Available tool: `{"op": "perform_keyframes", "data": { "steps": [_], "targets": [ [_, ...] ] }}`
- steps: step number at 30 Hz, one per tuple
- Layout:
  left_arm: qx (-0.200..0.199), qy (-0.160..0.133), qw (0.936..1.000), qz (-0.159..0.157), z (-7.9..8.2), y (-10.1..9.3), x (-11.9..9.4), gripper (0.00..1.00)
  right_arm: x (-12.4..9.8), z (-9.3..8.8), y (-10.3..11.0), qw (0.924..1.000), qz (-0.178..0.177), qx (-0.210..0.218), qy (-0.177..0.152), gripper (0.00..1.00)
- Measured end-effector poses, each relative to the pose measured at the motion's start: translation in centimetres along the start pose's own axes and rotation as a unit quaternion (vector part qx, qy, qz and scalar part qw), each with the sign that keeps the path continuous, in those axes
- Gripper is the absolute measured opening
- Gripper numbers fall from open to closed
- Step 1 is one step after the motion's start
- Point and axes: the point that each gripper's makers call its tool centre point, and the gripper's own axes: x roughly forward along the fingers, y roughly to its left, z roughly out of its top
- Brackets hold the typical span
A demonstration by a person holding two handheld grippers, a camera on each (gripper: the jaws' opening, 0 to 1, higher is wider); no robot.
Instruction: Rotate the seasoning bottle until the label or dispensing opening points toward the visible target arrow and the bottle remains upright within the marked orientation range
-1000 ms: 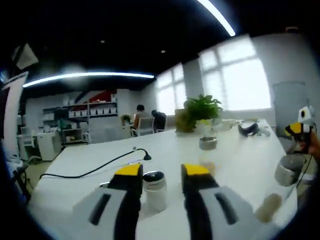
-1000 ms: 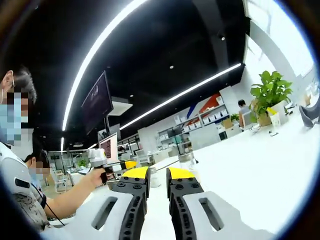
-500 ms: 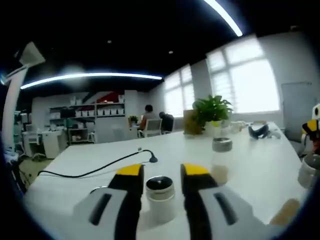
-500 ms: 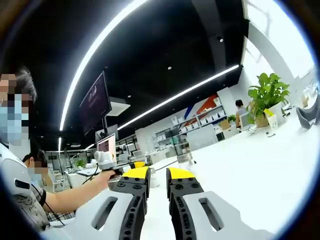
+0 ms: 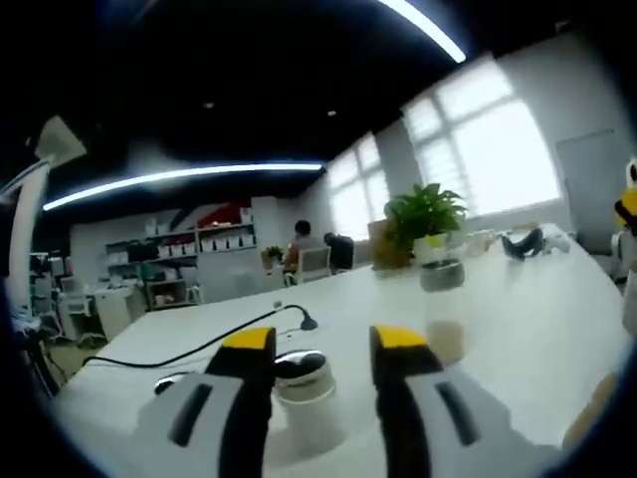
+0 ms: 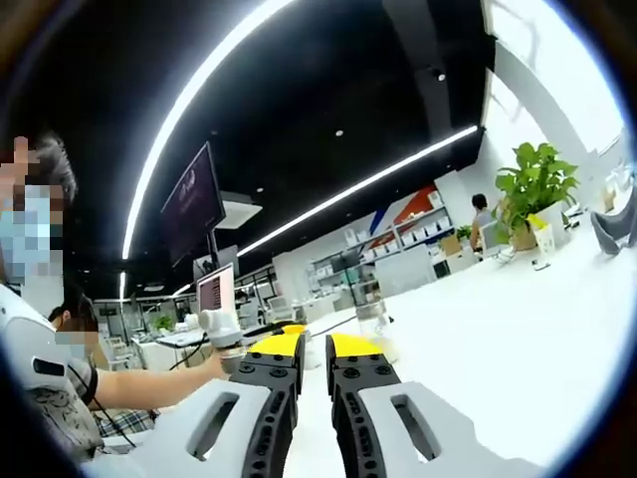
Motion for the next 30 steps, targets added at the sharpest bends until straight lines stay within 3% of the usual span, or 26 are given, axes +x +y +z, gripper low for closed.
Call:
{"op": "perform_keyframes", "data": {
  "steps": [3,5,6,10,14,17,19,25,28,30],
  "targets": [
    [-0.035,0.011,0.9993,0.007,-0.8,0.4,0.3,0.40,0.0,0.1,-0.2,1.0000,0.000,0.000,0.000,0.07],
    [-0.087,0.023,0.9959,-0.008,-1.5,-0.1,0.5,0.41,0.0,0.3,-0.3,1.0000,0.000,0.005,-0.005,0.07],
    [-0.089,0.017,0.9959,-0.003,-1.4,0.1,0.6,0.42,-0.1,0.4,-0.4,1.0000,-0.001,0.006,-0.007,0.07],
    [-0.022,0.012,0.9997,0.005,-0.9,0.0,0.6,0.42,-0.3,0.5,-0.8,0.9998,-0.007,0.013,-0.012,0.07],
    [-0.013,0.020,0.9997,0.010,-1.2,0.1,0.9,0.42,-0.2,0.2,-1.0,0.9997,-0.010,0.020,-0.006,0.07],
    [0.031,0.033,0.9984,0.034,-1.6,1.1,1.3,0.45,0.0,0.3,-0.8,0.9998,-0.009,0.016,-0.004,0.07],
    [-0.007,0.030,0.9994,0.016,-1.6,0.1,1.6,0.45,0.1,0.4,-0.7,0.9999,-0.008,0.012,-0.006,0.07],
    [-0.028,0.025,0.9988,0.030,-1.3,0.4,1.4,0.45,0.1,0.3,-1.0,0.9998,-0.012,0.018,-0.004,0.07],
    [-0.066,0.044,0.9965,0.025,-2.2,0.3,1.4,0.45,-0.1,0.1,-0.9,0.9997,-0.010,0.021,-0.005,0.07],
    [-0.064,0.048,0.9966,0.022,-2.7,0.7,2.0,0.44,-0.3,0.0,-1.0,0.9996,-0.012,0.023,-0.005,0.07]
  ]
}}
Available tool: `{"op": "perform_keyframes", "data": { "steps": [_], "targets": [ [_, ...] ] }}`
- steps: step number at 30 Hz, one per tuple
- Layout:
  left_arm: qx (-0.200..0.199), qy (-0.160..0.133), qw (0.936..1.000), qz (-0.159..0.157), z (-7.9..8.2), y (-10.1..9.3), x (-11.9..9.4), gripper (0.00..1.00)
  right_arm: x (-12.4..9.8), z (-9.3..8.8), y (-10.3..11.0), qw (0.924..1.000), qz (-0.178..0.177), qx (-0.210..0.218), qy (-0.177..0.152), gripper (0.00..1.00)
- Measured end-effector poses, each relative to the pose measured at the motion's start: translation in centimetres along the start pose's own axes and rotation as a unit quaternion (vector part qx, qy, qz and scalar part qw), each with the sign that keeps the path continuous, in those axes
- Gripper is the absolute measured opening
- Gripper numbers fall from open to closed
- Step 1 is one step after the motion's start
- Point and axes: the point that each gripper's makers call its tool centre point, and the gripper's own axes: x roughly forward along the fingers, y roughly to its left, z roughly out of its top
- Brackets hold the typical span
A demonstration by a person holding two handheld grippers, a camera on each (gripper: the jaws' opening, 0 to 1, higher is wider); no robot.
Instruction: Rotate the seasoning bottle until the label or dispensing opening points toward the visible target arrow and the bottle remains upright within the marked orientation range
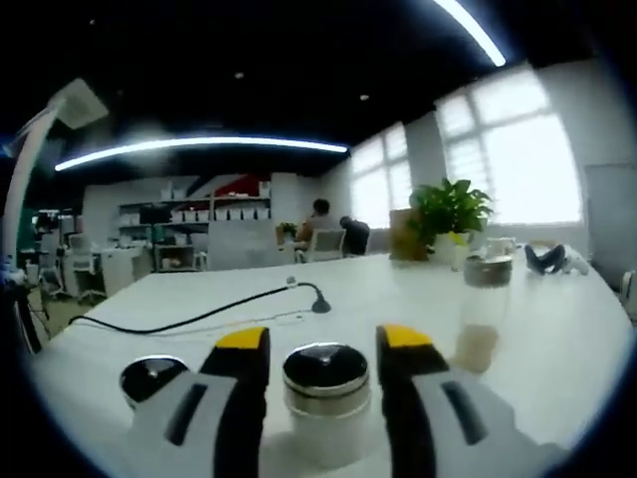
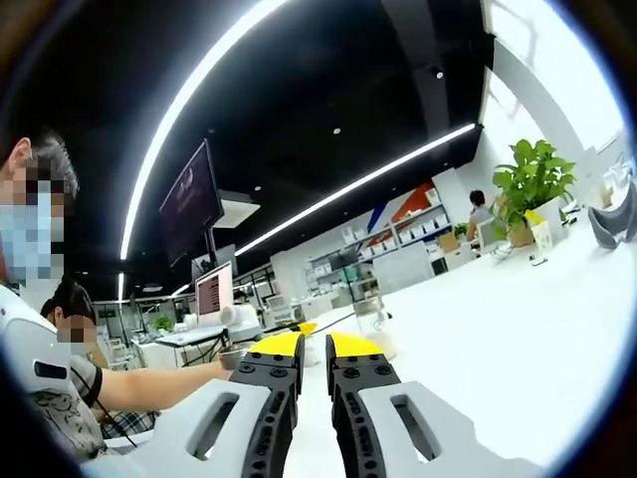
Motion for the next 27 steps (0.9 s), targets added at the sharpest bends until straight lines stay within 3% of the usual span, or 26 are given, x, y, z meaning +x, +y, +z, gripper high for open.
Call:
{"op": "perform_keyframes", "data": {
  "steps": [3,6,18,22,27],
  "targets": [
    [0.024,0.009,0.9997,0.007,-0.6,0.2,-0.2,0.43,-0.1,0.1,-0.3,1.0000,-0.006,0.006,-0.003,0.07],
    [0.007,0.012,0.9999,-0.009,-0.7,-0.4,-0.3,0.37,-0.3,0.2,0.2,1.0000,-0.002,0.004,-0.005,0.07],
    [0.008,0.020,0.9998,-0.003,-0.7,-0.8,-0.8,0.36,-0.8,0.2,-0.3,0.9998,-0.008,0.012,-0.011,0.07],
    [0.025,0.007,0.9997,-0.002,-0.6,-1.3,-1.3,0.36,-1.1,0.5,-0.1,0.9998,-0.005,0.010,-0.018,0.07],
    [0.019,0.019,0.9995,-0.017,-0.3,-1.2,-0.7,0.35,-1.4,0.6,0.0,0.9994,-0.001,0.021,-0.026,0.06]
  ]
}}
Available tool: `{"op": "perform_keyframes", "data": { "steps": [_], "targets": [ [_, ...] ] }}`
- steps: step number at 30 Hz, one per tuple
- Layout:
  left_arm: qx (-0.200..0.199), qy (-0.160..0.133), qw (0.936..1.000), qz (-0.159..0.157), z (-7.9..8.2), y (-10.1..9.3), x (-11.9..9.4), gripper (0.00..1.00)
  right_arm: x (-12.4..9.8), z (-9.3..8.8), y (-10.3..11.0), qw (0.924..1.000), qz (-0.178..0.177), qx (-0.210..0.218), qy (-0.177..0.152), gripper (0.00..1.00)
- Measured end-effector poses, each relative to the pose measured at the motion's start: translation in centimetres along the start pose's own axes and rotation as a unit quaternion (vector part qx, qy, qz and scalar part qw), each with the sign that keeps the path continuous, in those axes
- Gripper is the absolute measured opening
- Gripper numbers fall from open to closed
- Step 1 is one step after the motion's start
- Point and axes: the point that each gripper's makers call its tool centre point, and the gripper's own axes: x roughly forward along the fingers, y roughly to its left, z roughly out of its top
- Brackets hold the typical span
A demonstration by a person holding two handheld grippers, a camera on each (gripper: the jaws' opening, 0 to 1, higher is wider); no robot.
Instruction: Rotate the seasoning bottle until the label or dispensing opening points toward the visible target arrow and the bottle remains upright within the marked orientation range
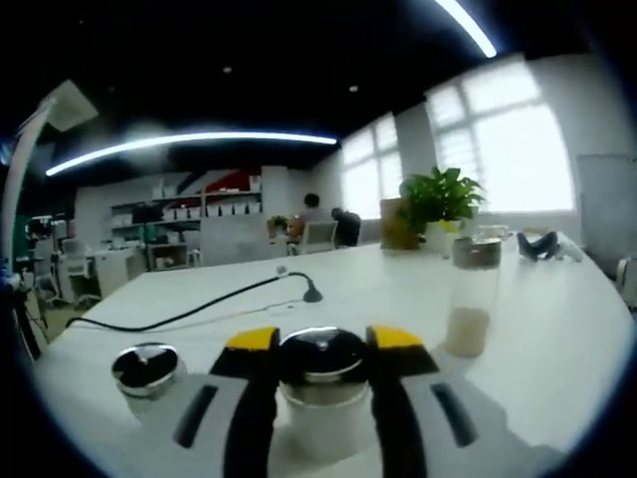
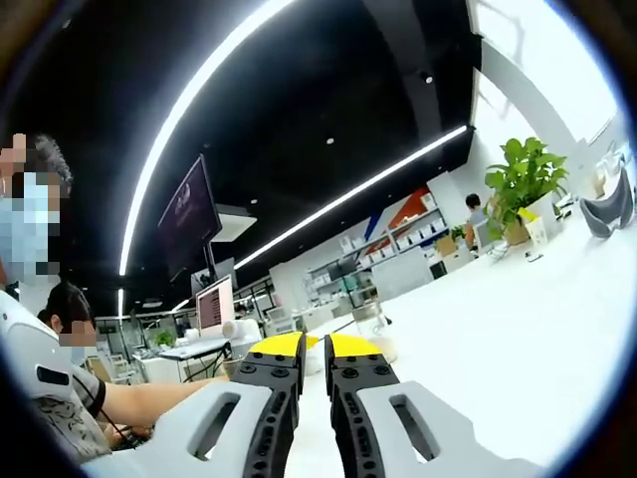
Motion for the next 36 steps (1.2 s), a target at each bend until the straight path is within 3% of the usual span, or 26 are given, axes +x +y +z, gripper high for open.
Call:
{"op": "perform_keyframes", "data": {
  "steps": [7,11,14,17,22,32,36],
  "targets": [
    [-0.026,-0.007,0.9996,-0.010,0.4,0.2,-1.9,0.35,-0.3,0.7,0.5,0.9997,0.010,0.012,-0.018,0.05],
    [-0.007,0.008,0.9996,-0.025,0.0,-0.2,-3.2,0.35,-0.4,0.9,1.2,0.9994,0.016,0.014,-0.026,0.05],
    [-0.016,0.019,0.9991,-0.036,-0.2,-0.3,-3.7,0.35,-0.2,0.8,1.2,0.9994,0.017,0.015,-0.024,0.05],
    [0.015,0.029,0.9987,-0.040,-0.5,-0.3,-4.3,0.35,-0.3,1.3,1.2,0.9991,0.019,0.018,-0.033,0.05],
    [-0.016,0.016,0.9988,-0.044,-0.1,0.4,-5.8,0.35,-0.4,1.7,1.6,0.9987,0.023,0.020,-0.041,0.05],
    [-0.008,-0.008,0.9963,-0.085,0.8,-3.3,-9.7,0.35,-0.1,2.1,3.1,0.9976,0.043,0.014,-0.053,0.04],
    [-0.034,-0.010,0.9948,-0.096,0.2,-4.0,-11.1,0.35,0.0,2.1,3.3,0.9977,0.046,0.008,-0.050,0.04]
  ]
}}
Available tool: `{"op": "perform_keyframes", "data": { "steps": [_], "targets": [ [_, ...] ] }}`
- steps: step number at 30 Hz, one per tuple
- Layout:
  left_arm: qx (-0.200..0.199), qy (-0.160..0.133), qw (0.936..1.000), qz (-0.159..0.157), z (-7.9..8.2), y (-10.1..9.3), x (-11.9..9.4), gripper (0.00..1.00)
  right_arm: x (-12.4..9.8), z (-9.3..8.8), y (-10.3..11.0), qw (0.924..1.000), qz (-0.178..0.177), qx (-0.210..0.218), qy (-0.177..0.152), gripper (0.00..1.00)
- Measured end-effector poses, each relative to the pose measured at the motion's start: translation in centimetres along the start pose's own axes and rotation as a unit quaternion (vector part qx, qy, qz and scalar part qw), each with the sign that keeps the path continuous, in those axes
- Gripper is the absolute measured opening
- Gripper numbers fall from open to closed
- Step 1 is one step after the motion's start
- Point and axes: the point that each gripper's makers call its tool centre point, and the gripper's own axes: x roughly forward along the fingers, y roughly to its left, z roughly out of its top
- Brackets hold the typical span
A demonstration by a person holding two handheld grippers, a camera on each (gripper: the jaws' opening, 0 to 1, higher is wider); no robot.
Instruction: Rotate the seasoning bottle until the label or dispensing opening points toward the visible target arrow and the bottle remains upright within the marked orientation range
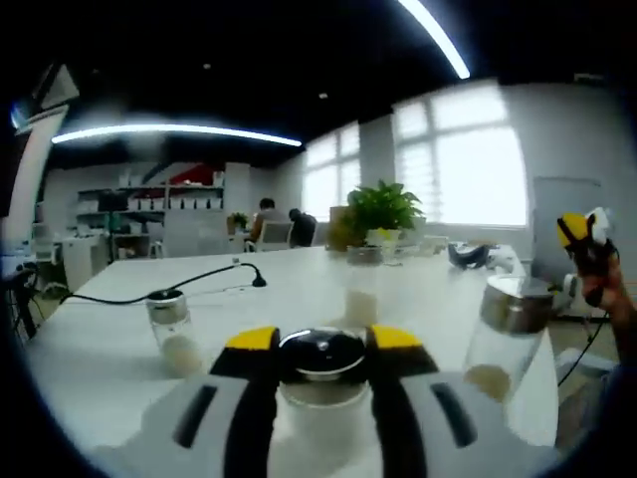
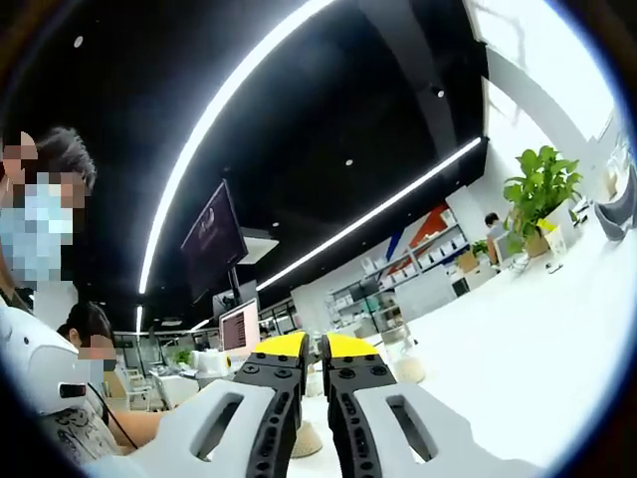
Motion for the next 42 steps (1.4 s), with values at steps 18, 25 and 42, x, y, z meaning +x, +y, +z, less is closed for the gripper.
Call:
{"op": "perform_keyframes", "data": {
  "steps": [18,25,42],
  "targets": [
    [0.028,-0.011,0.9995,0.001,-0.8,-3.0,-5.3,0.35,-0.3,0.7,0.1,0.9998,0.011,0.003,-0.014,0.04],
    [0.032,-0.014,0.9994,-0.007,-0.3,-4.6,-6.8,0.35,-0.5,1.2,-0.2,0.9998,0.011,0.004,-0.016,0.04],
    [0.032,-0.038,0.9986,-0.018,-1.4,-5.4,-5.9,0.36,-0.1,1.0,-0.2,0.9996,0.026,0.007,-0.008,0.04]
  ]
}}
